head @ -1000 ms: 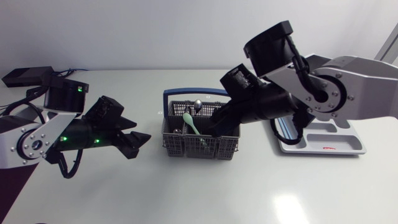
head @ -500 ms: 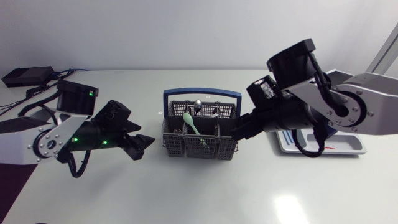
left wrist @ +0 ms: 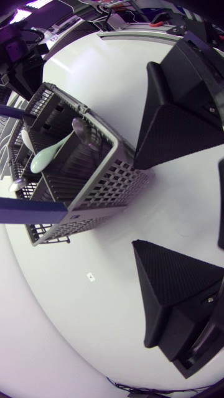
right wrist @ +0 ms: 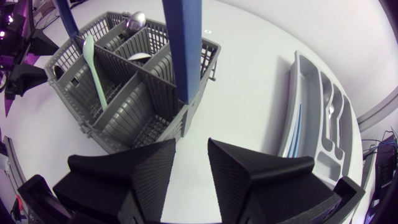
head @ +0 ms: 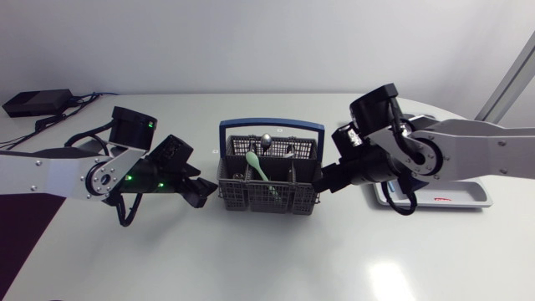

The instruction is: Unload the cutlery basket into the drawer organizer.

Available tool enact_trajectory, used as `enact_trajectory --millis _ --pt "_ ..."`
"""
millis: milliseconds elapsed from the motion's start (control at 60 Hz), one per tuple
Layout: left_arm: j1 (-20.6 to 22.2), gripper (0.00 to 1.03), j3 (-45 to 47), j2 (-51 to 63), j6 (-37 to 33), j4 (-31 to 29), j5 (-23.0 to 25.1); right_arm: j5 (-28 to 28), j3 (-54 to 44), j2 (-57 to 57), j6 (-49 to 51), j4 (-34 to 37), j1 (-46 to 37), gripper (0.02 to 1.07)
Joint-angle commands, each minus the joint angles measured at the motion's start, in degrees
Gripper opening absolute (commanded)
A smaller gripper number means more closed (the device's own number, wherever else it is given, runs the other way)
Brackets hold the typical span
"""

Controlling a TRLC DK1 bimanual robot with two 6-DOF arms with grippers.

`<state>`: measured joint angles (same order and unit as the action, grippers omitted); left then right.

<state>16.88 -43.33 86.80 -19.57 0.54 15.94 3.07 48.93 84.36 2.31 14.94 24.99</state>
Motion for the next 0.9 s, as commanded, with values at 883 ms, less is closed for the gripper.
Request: enact_trajectory --millis 883 --pt "-5.4 0.86 3.9 -7.2 -2.9 0.4 0.0 7.4 4.9 -1.0 -1.2 4.8 4.7 0.56"
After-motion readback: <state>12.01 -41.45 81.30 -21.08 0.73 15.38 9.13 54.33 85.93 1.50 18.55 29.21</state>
